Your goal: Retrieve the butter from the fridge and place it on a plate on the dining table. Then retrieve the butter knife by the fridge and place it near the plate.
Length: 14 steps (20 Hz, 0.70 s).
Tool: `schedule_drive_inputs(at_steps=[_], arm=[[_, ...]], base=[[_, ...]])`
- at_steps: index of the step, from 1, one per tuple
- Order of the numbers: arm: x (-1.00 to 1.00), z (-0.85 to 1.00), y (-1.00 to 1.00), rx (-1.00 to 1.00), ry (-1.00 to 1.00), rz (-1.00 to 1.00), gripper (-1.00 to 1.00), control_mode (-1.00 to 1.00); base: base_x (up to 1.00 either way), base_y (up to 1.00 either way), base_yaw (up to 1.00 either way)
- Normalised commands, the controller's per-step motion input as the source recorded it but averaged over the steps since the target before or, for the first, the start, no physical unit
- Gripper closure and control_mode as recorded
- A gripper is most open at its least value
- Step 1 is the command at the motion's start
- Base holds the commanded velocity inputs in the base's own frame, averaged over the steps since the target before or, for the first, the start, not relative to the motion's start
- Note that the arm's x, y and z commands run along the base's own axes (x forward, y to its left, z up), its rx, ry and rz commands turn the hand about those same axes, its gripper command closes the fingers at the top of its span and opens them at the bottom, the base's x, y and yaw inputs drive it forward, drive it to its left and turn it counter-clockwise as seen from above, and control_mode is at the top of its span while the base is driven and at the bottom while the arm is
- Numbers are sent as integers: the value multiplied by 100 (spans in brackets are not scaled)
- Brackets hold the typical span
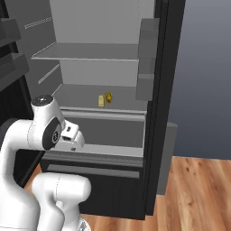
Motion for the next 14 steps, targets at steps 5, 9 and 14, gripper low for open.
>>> schedule_drive_inputs(at_steps=[5,9,14], arm=[[-45,2,-15,-12,0,17,-100,-100],[10,-1,2,0,1,-4,-100,-100],[33,-2,4,0,3,-23,-100,-100]], base=[[0,0,0],[0,0,0],[0,0,0]])
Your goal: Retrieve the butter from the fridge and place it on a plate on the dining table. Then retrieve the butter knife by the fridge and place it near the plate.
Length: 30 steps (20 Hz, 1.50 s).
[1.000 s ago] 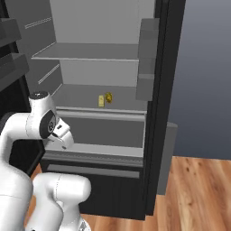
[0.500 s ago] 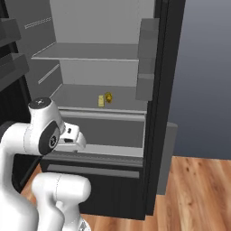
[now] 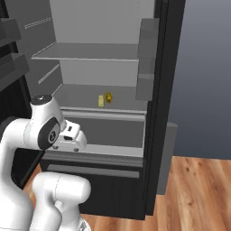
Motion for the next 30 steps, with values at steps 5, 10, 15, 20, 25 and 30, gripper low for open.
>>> schedule_drive_inputs(at_steps=[5,10,15,20,25,30], arm=[[39,-8,7,0,0,-22,-100,-100],[1,0,1,0,0,-1,-100,-100],[0,0,0,0,0,0,-100,-100],[5,0,0,0,-1,0,-100,100],[0,0,0,0,0,0,-100,100],[0,0,0,0,0,0,-100,100]], base=[[0,0,0],[0,0,0],[0,0,0],[13,0,0],[50,0,0],[47,0,0]])
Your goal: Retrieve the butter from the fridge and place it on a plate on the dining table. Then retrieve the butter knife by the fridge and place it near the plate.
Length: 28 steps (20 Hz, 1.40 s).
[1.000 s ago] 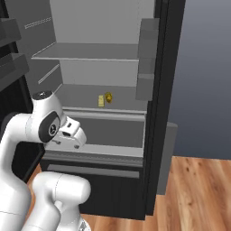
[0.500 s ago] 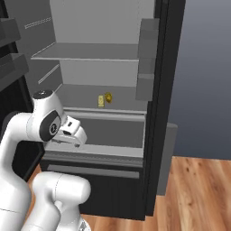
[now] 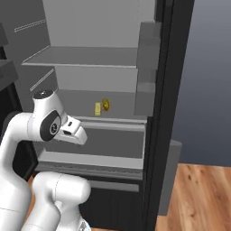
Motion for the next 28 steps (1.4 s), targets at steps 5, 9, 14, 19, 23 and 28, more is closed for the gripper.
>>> schedule_drive_inputs(at_steps=[5,9,14,19,23,28], arm=[[0,0,0,0,0,0,-100,100],[0,0,0,0,0,0,-100,100],[0,0,0,0,0,0,-100,100],[0,0,0,0,0,0,-100,100],[0,0,0,0,0,0,-100,100],[0,0,0,0,0,0,-100,100]], base=[[48,-1,0],[54,-4,1],[57,-3,2],[49,0,0],[36,0,1],[35,0,2]])
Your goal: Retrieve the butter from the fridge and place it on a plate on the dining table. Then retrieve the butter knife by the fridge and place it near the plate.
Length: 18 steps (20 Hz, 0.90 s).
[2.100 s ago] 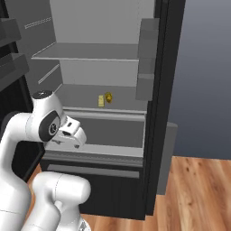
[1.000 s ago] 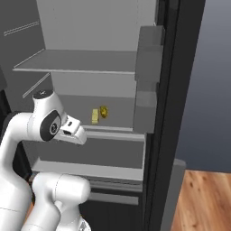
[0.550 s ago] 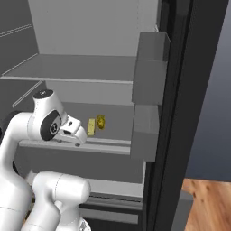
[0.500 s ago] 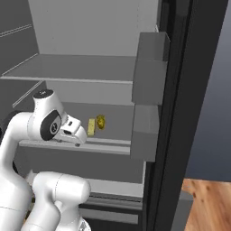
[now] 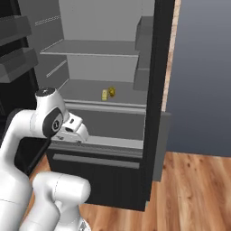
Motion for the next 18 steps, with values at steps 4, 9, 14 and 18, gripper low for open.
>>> schedule_drive_inputs(at_steps=[4,9,14,18], arm=[[29,0,-4,0,0,3,-100,-100],[33,0,-3,0,-1,5,-100,-100],[34,0,0,0,0,4,-100,-100],[41,0,0,0,0,3,-100,-100]], base=[[9,-1,1],[0,0,0],[0,0,0],[0,0,0]])
